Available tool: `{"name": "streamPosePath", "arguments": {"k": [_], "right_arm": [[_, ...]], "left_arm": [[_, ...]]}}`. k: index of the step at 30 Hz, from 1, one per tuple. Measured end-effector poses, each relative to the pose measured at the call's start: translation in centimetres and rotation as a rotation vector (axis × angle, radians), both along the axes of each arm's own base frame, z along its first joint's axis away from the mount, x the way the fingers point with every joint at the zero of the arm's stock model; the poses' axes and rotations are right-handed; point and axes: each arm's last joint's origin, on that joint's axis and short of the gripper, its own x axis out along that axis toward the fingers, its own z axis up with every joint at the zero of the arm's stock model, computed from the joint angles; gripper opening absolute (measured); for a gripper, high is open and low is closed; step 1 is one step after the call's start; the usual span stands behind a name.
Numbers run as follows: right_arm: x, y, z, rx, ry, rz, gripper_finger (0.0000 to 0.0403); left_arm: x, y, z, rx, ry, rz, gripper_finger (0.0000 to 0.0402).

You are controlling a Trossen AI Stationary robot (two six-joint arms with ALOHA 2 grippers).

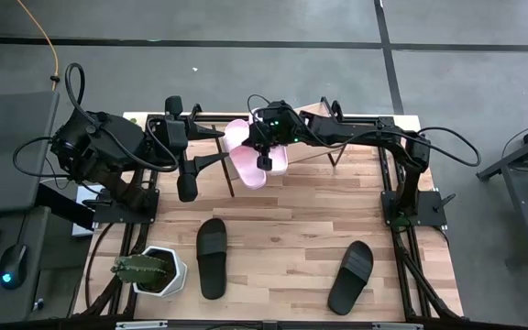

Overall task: Pick and place slides into the shelf
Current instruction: Put the pink slipper on the shelf

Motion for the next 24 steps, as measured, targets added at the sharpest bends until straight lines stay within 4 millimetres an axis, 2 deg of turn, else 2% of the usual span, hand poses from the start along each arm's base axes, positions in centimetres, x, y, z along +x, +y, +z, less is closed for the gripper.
{"name": "streamPosePath", "arguments": {"k": [5, 13, 24], "right_arm": [[0.2, -0.1, -0.4, 0.001, 0.007, 0.0, 0.0], [1.5, -0.5, -2.6, 0.002, 0.016, -0.002, 0.0], [1.7, -0.4, -2.7, 0.046, -0.006, 0.062, 0.0]], "left_arm": [[0.0, 0.0, 0.0, 0.0, 0.0, 0.0, 0.0177], [0.1, 0.0, -0.1, 0.0, 0.003, 0.0, 0.0177], [0.6, -0.2, -0.6, 0.006, 0.024, 0.0, 0.0177]]}}
